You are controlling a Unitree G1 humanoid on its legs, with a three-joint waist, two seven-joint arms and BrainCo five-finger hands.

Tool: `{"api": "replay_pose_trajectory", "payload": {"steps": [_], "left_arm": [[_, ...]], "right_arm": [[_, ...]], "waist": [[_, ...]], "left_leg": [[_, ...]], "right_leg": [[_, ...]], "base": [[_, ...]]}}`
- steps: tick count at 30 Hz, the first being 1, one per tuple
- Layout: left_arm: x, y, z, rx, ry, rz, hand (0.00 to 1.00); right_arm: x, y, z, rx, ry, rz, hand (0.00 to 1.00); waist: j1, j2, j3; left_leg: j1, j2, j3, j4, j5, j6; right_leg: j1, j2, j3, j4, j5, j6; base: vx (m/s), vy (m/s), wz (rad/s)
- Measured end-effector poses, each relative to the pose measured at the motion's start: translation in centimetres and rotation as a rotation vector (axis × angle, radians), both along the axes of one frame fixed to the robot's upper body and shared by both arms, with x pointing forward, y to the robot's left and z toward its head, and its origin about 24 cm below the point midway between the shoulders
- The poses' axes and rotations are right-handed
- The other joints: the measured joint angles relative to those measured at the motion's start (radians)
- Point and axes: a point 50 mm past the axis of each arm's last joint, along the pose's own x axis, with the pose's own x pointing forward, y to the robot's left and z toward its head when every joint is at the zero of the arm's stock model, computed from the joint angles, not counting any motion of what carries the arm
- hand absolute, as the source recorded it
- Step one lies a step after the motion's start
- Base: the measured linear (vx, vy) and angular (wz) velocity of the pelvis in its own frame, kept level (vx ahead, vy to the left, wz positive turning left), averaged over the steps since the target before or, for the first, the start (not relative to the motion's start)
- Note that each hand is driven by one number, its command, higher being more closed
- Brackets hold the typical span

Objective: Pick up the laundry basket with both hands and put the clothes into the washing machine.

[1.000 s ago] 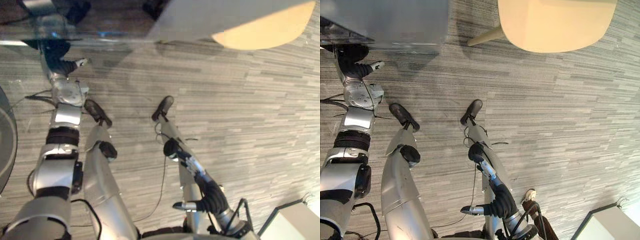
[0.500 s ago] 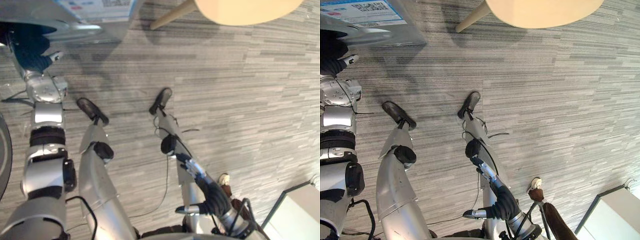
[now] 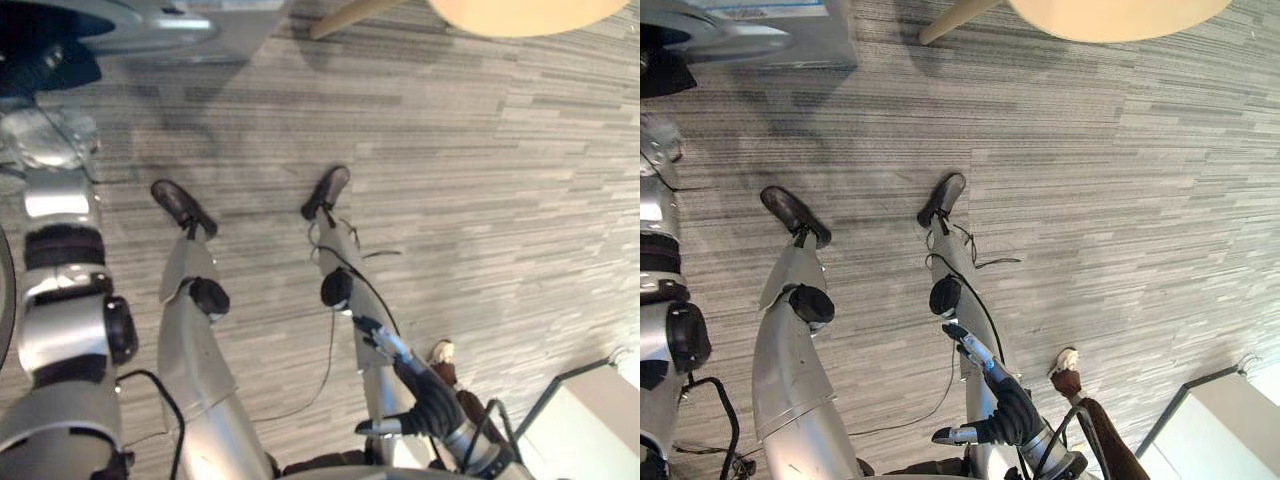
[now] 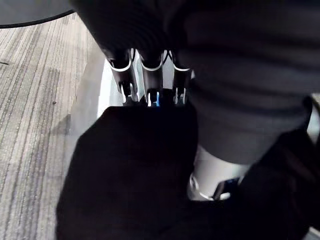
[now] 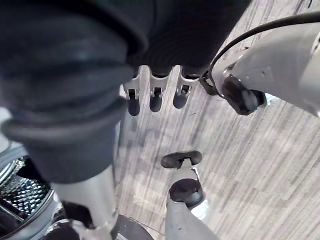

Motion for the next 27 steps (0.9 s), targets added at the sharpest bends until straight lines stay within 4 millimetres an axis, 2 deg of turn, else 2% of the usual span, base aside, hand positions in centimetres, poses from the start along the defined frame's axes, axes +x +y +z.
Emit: {"api": "replay_pose_trajectory", "payload": {"steps": [5,10,12,15,17,18,20,21,22,24,27], "left_arm": [[0.4,-0.6,0.0,0.003,0.004,-0.016,1.0],[1.1,-1.8,-0.6,-0.179,-0.096,-0.138,1.0],[1.3,-2.4,-0.9,-0.216,-0.118,-0.162,1.0],[1.5,-4.0,-0.4,-0.28,-0.201,-0.231,1.0],[0.9,-4.8,0.6,-0.352,-0.326,-0.307,1.0],[0.1,-5.4,1.8,-0.397,-0.44,-0.368,1.0],[-1.0,-5.9,2.7,-0.471,-0.584,-0.441,1.0],[-4.8,-3.7,2.9,-0.64,-0.905,-0.437,1.0],[-5.8,-3.0,3.2,-0.665,-0.983,-0.421,1.0],[-5.8,-2.9,3.0,-0.664,-0.971,-0.411,1.0],[-5.8,-3.0,3.9,-0.705,-1.003,-0.417,1.0]], "right_arm": [[0.0,0.2,-0.5,-0.008,0.007,-0.012,0.0],[0.0,0.1,-1.3,-0.021,0.033,-0.038,0.0],[0.1,0.1,-1.3,-0.022,0.029,-0.044,0.0],[0.2,-0.1,-1.2,-0.033,0.022,-0.05,0.0],[0.3,-0.4,-1.2,-0.042,0.017,-0.063,0.0],[0.2,-0.3,-1.2,-0.042,0.015,-0.067,0.0],[0.2,-0.2,-1.3,-0.055,0.012,-0.064,0.0],[0.2,-0.3,-1.8,-0.092,0.035,-0.065,0.0],[0.2,-0.4,-2.2,-0.105,0.054,-0.067,0.0],[0.1,-0.4,-2.3,-0.111,0.061,-0.065,0.0],[0.2,-0.7,-2.1,-0.12,0.055,-0.052,0.0]], "waist": [[-0.016,0.0,0.0],[-0.014,0.0,0.0],[-0.012,0.0,0.0],[0.013,0.0,0.0],[0.017,0.001,0.0],[0.018,0.001,0.001],[0.024,0.002,0.001],[0.05,0.003,0.002],[0.058,0.003,0.002],[0.058,0.003,0.002],[0.055,0.003,0.002]], "left_leg": [[0.0,-0.001,0.0,0.027,0.0,0.006],[0.022,-0.002,-0.002,0.036,-0.004,0.012],[0.04,-0.004,-0.003,0.041,-0.005,0.014],[0.061,0.004,-0.009,0.059,-0.006,0.024],[0.071,0.006,-0.011,0.059,-0.006,0.025],[0.077,0.006,-0.015,0.059,-0.006,0.025],[0.09,0.005,-0.022,0.059,-0.006,0.024],[0.164,-0.006,-0.028,0.033,0.0,0.016],[0.189,-0.015,-0.028,0.013,0.005,0.008],[0.203,-0.02,-0.029,0.0,0.005,0.006],[0.202,-0.024,-0.033,-0.011,0.008,-0.005]], "right_leg": [[0.01,-0.011,0.002,0.004,0.0,0.0],[0.025,-0.019,0.008,0.027,0.008,-0.012],[0.035,-0.028,0.009,0.044,0.032,-0.046],[0.048,-0.027,0.009,0.074,0.054,-0.085],[0.053,-0.028,0.008,0.087,0.048,-0.093],[0.054,-0.033,0.006,0.107,0.041,-0.103],[0.064,-0.036,0.004,0.127,0.032,-0.115],[0.115,-0.051,0.003,0.169,-0.007,-0.129],[0.133,-0.055,0.001,0.168,-0.015,-0.128],[0.147,-0.054,-0.002,0.159,-0.017,-0.126],[0.151,-0.049,-0.004,0.143,-0.015,-0.124]], "base": [[0.02,-0.018,-0.02],[0.03,-0.043,0.05],[0.04,-0.051,0.14],[0.07,-0.086,-0.02],[0.06,-0.084,0.0],[0.05,-0.069,0.05],[0.08,-0.112,0.19],[0.11,-0.157,0.37],[0.1,-0.144,0.35],[0.03,-0.066,0.11],[0.02,-0.041,0.03]]}}
